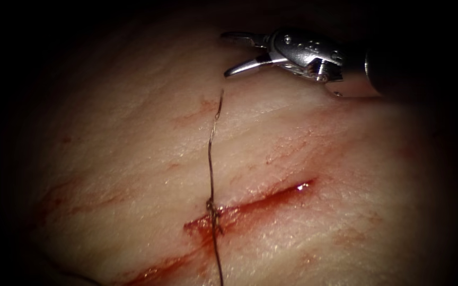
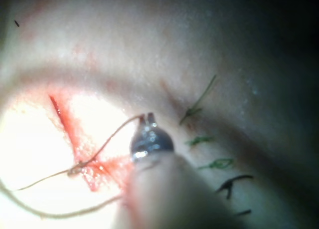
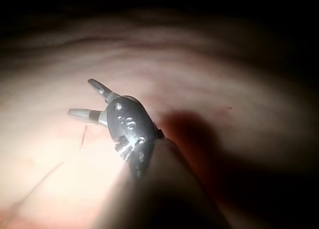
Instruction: Wound Closure
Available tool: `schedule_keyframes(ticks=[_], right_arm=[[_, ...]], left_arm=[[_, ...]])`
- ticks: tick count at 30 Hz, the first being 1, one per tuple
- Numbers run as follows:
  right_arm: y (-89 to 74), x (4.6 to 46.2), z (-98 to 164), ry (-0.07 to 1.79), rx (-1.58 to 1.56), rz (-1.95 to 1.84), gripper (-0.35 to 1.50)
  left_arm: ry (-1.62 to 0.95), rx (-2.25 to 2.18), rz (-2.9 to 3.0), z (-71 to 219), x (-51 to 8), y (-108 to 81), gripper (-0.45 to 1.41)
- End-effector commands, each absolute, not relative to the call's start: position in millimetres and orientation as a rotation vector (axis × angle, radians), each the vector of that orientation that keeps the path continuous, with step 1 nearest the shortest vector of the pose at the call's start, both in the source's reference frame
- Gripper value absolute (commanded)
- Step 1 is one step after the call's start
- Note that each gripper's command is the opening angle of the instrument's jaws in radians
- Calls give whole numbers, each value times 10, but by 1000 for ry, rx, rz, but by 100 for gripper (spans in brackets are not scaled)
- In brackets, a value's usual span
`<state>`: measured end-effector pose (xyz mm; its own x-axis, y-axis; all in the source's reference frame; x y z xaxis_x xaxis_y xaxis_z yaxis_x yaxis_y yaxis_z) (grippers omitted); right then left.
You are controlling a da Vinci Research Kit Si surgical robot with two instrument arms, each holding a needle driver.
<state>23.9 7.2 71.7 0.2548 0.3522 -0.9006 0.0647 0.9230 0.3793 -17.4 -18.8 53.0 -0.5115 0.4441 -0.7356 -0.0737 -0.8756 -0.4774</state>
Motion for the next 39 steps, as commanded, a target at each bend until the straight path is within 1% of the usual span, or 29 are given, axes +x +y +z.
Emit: schedule_keyframes(ticks=[1, 5, 7, 11, 13, 14, 15, 16, 18, 19, 20, 22, 23, 24, 27, 29, 35, 38, 39], right_arm=[[43, 236, 712, 1315, 377, 216, 140], [10, 224, 691, 1326, 379, 223, 133], [-1, 222, 682, 1338, 372, 238, 133], [-29, 234, 672, 1341, 365, 239, 133], [-43, 243, 671, 1350, 379, 221, 128], [-52, 249, 672, 1354, 382, 212, 126], [-56, 253, 673, 1355, 382, 207, 126], [-59, 255, 674, 1355, 380, 206, 126], [-62, 258, 676, 1355, 380, 202, 126], [-62, 258, 677, 1355, 380, 202, 126], [-62, 259, 677, 1355, 380, 202, 126], [-65, 260, 677, 1355, 378, 202, 126], [-69, 262, 678, 1356, 380, 196, 126], [-70, 263, 679, 1358, 384, 192, 125], [-77, 266, 682, 1359, 384, 185, 125], [-78, 268, 684, 1360, 384, 183, 123], [-79, 275, 683, 1365, 393, 177, 123], [-81, 276, 682, 1367, 397, 174, 121], [-82, 276, 681, 1367, 397, 173, 121]], left_arm=[[-551, -1371, 2412, 523, -175, -176, -45], [-503, -1408, 2385, 502, -168, -129, -45], [-499, -1417, 2361, 497, -166, -110, -45], [-486, -1430, 2335, 495, -162, -80, -45], [-482, -1427, 2329, 496, -160, -74, -45], [-473, -1415, 2329, 498, -159, -74, -42], [-466, -1408, 2329, 498, -159, -74, -20], [-455, -1398, 2329, 498, -159, -75, -10], [-443, -1370, 2320, 498, -155, -79, -8], [-440, -1365, 2321, 497, -150, -81, -27], [-440, -1364, 2321, 497, -147, -82, -27], [-461, -1334, 2332, 496, -140, -83, -10], [-483, -1306, 2336, 495, -133, -86, 4], [-502, -1284, 2335, 495, -128, -89, 10], [-565, -1195, 2371, 497, -105, -106, 15], [-595, -1142, 2393, 498, -95, -113, 15], [-611, -900, 2510, 505, -71, -126, 42], [-593, -844, 2526, 509, -66, -122, 47], [-593, -834, 2529, 511, -66, -122, 52]])
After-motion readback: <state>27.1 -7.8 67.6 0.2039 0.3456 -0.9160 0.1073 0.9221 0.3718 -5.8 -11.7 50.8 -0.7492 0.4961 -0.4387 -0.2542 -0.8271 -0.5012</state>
